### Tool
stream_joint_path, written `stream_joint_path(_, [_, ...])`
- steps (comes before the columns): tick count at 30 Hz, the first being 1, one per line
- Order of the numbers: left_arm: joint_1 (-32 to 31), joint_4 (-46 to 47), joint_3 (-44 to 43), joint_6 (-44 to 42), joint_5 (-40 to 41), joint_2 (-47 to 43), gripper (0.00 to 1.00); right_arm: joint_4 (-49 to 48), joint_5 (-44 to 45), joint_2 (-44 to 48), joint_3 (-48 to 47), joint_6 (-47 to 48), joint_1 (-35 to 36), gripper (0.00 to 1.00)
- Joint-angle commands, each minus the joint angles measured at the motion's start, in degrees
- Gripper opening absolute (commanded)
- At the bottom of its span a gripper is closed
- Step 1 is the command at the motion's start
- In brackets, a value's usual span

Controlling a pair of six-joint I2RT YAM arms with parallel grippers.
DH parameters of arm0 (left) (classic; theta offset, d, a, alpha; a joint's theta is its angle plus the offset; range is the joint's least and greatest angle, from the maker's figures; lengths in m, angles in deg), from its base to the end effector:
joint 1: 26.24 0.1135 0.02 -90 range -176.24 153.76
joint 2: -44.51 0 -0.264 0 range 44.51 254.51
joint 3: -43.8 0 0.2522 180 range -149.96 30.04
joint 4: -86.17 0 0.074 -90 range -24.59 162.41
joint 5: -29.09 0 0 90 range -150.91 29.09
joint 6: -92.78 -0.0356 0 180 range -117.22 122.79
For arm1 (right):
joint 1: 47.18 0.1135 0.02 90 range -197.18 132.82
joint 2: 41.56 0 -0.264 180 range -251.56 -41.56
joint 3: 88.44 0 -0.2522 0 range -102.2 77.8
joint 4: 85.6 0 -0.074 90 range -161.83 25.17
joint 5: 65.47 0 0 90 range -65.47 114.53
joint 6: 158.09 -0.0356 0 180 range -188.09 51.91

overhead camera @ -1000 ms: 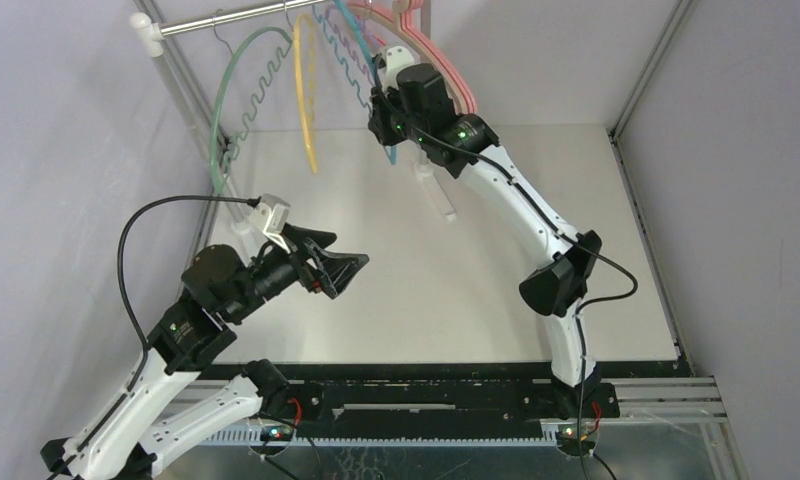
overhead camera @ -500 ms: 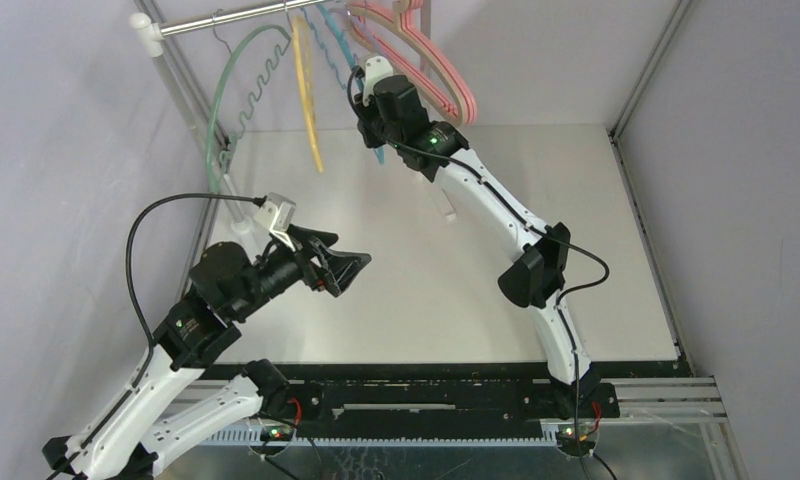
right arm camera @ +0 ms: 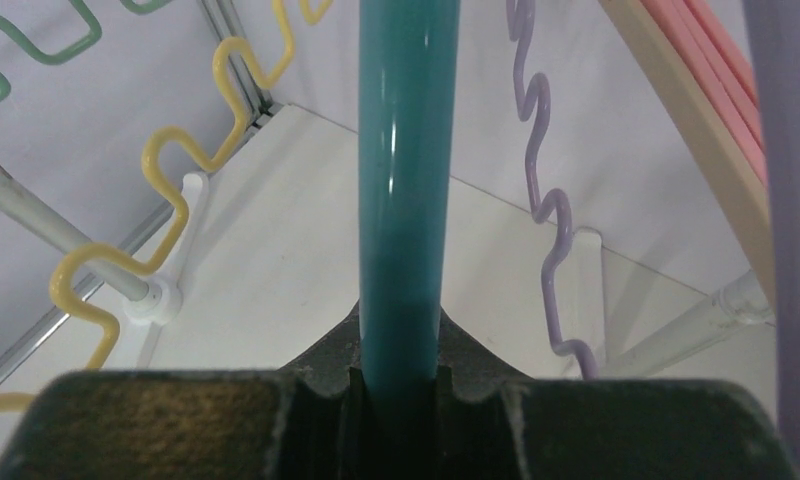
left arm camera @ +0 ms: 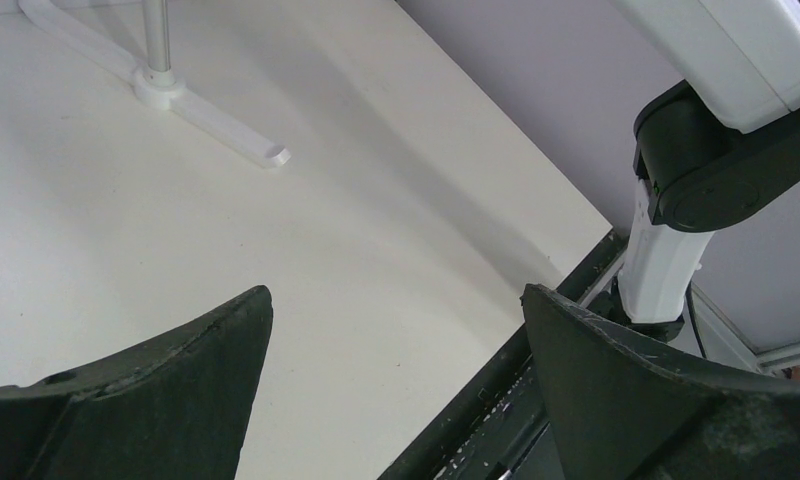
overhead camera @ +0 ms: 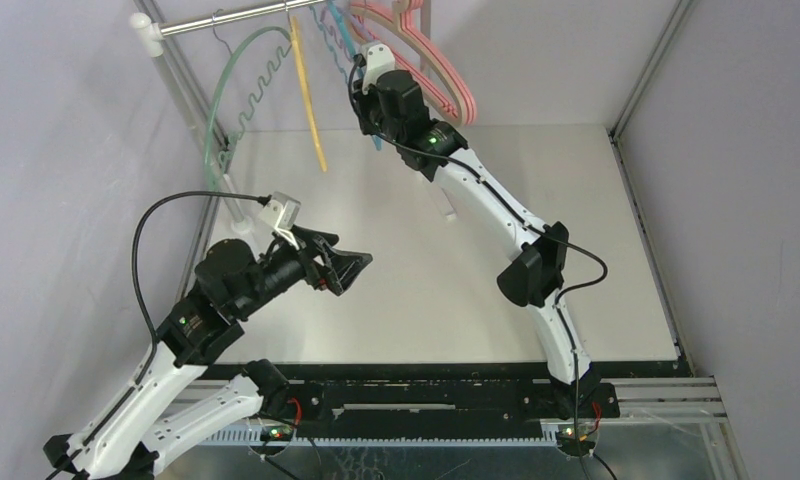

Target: Organize the hangers

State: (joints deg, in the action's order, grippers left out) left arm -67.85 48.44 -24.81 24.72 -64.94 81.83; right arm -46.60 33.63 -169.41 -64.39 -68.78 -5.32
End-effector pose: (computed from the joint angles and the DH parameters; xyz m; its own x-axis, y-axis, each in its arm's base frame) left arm 0.0988 -0.0911 0.3923 -0.3448 -0.1923 -0.9188 0.6315 0.6766 -0.3786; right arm 0.3848 0.3372 0.4201 -0.1474 -0.1161 -0.9822 -0.5415 0.8405 -0.0181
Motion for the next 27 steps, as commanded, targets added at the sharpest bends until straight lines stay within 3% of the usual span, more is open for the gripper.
stream_joint_path(1, [0.6,-0.5,-1.9,-1.0,0.7,0.9,0.99,-7.4,0.4,-1.7,-4.3,-0.2,-0.3,0.00])
stream_joint_path(17, [1.7,-4.9,-4.3,-0.2,3.4,0.6,0.99,-13.9,2.0,-9.1,-9.2,-2.9,-2.1,0.02])
stream_joint_path(19, [2.2,-4.8,-4.7,-0.3,2.8,1.3,1.00,-14.3,2.6,-8.4,-8.6,-2.8,-2.5,0.13])
stream_joint_path(22, [2.7,-4.2,-5.2,-0.6,1.9,2.1,0.99,-16.0,3.7,-6.5,-6.0,-1.8,-2.4,0.49])
stream_joint_path(23, [2.9,-3.9,-5.2,-0.7,1.6,2.3,0.99,-16.4,4.0,-5.9,-5.4,-1.7,-2.5,0.57])
stream_joint_path(27, [3.5,-3.5,-4.8,-1.0,1.5,2.8,0.99,-16.3,3.9,-4.5,-4.5,-0.6,-2.5,0.73])
